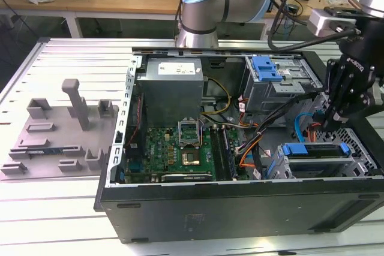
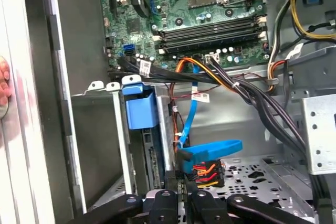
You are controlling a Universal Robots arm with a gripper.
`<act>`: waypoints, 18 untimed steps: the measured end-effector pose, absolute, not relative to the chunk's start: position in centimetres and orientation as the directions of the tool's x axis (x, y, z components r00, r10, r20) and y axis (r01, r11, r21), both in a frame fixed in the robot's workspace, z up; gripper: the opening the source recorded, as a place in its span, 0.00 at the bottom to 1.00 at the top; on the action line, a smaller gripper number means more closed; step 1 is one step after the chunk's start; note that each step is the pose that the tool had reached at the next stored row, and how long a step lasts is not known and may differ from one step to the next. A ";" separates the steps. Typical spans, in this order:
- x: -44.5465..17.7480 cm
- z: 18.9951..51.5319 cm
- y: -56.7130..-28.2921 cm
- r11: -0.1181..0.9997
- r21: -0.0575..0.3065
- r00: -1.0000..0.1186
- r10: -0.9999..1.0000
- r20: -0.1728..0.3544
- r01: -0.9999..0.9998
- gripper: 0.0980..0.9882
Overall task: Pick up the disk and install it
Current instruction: 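Insert the first disk wire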
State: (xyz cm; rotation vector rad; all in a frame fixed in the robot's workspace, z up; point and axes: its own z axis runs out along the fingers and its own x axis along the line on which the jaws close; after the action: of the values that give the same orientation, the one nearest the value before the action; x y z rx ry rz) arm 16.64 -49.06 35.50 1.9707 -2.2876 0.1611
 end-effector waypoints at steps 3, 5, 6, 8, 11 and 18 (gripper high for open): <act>16.5 35.5 -49.6 0.128 -0.004 -0.127 -0.979 0.158 -0.992 0.08; 16.5 35.5 -49.7 0.091 -0.004 -0.091 -0.983 0.157 -0.996 0.08; 16.5 35.5 -49.7 0.078 -0.004 -0.078 -0.985 0.157 -0.997 0.08; 16.5 35.5 -49.9 0.058 -0.004 -0.057 -0.986 0.155 -0.998 0.08; 16.5 35.5 -49.9 0.058 -0.004 -0.057 -0.986 0.154 -0.998 0.08; 16.5 36.1 -49.8 0.029 -0.005 -0.030 -0.993 0.118 -1.000 0.08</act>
State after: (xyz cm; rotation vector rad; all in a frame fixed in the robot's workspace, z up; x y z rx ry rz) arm 16.50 -49.83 36.08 2.1297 -2.1936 0.1310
